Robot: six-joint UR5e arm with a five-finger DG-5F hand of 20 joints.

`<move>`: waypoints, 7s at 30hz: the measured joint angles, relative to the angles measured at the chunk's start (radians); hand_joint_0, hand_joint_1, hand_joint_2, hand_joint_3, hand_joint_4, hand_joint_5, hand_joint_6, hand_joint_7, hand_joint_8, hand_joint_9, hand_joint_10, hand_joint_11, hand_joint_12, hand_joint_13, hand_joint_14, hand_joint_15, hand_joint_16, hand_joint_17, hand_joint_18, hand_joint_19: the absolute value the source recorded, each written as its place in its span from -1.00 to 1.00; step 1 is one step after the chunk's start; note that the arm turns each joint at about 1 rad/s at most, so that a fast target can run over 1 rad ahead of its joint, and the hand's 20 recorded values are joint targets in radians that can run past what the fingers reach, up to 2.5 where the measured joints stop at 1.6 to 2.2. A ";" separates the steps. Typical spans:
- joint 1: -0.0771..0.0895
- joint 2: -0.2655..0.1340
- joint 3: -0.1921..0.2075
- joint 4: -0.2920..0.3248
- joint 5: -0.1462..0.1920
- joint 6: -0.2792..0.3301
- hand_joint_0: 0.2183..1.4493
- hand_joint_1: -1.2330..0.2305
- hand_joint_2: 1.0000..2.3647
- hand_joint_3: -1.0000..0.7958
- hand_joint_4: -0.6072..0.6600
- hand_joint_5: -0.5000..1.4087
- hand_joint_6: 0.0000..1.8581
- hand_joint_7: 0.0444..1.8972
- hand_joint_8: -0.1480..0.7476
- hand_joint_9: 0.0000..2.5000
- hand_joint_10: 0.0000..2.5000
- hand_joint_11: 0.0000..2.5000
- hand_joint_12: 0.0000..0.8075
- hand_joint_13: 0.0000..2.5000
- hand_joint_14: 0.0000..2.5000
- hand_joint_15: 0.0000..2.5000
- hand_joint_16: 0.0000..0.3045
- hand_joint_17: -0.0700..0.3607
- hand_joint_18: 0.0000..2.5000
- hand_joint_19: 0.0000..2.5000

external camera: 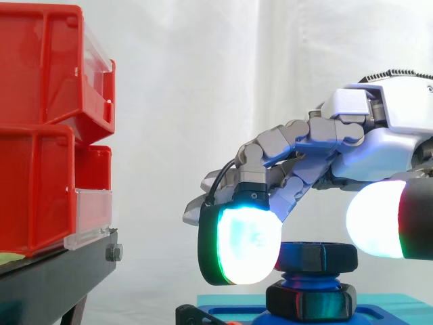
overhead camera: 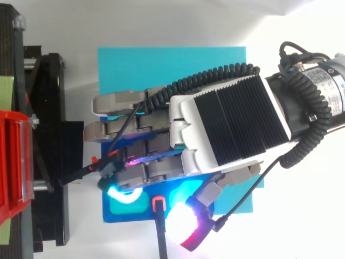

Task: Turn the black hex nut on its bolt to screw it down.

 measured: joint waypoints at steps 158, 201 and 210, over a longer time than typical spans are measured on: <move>-0.049 -0.046 0.021 0.099 -0.157 -0.088 -0.55 0.18 -1.00 -0.44 0.29 -0.62 -0.10 -0.14 -0.10 -0.40 -0.99 -0.78 -0.29 -0.75 -1.00 -0.97 -0.79 -0.33 -1.00 -0.98; -0.090 -0.046 0.021 0.104 -0.226 -0.087 -0.54 0.17 -1.00 -0.44 0.27 -0.62 -0.08 -0.15 -0.10 -0.40 -0.99 -0.78 -0.28 -0.74 -1.00 -0.97 -0.78 -0.33 -1.00 -0.98; -0.105 -0.046 0.021 0.109 -0.239 -0.080 -0.55 0.16 -1.00 -0.44 0.29 -0.62 -0.09 -0.15 -0.10 -0.40 -0.99 -0.78 -0.28 -0.74 -1.00 -0.97 -0.78 -0.33 -1.00 -0.98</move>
